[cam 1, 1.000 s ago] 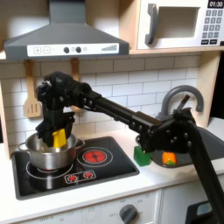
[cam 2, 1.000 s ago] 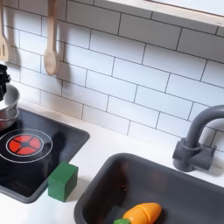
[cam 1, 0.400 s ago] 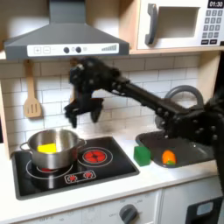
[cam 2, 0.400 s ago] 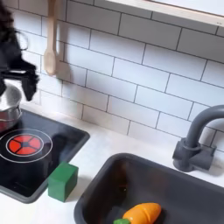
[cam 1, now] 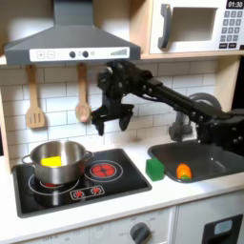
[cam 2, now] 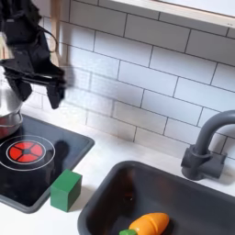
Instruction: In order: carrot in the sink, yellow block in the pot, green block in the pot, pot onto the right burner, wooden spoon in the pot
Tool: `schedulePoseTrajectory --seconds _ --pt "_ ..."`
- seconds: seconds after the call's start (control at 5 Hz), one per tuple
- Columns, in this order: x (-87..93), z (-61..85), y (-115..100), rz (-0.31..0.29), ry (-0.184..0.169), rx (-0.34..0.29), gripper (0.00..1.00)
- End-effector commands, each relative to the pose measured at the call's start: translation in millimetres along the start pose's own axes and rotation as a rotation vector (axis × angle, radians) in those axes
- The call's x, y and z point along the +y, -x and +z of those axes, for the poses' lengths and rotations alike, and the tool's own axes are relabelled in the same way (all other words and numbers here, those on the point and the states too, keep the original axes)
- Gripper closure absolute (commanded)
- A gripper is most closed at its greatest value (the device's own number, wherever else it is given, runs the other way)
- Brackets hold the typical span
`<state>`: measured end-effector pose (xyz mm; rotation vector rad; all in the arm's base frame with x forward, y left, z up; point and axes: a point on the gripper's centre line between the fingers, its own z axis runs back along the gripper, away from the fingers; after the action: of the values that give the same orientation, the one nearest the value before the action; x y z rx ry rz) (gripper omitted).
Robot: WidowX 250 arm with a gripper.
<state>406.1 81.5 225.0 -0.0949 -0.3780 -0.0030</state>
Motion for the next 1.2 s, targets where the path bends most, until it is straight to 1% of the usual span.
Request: schedulePoseTrajectory --seconds 0.0,0.2,0.4,0.6,0.8,1.0 --pt "-37.8 -6.0 22 -0.067 0.048 0.028 0.0" --pt "-53.0 -7.0 34 -0.094 0.066 0.036 0.0" --pt "-61.4 -5.4 44 -0.114 0.072 0.04 0.0" --pt "-61.2 -15.2 63 -0.118 0.082 0.081 0.0" --pt "-59.5 -28.2 81 -0.108 0.103 0.118 0.0" --pt "-68.5 -41.3 92 -0.129 0.125 0.155 0.0"
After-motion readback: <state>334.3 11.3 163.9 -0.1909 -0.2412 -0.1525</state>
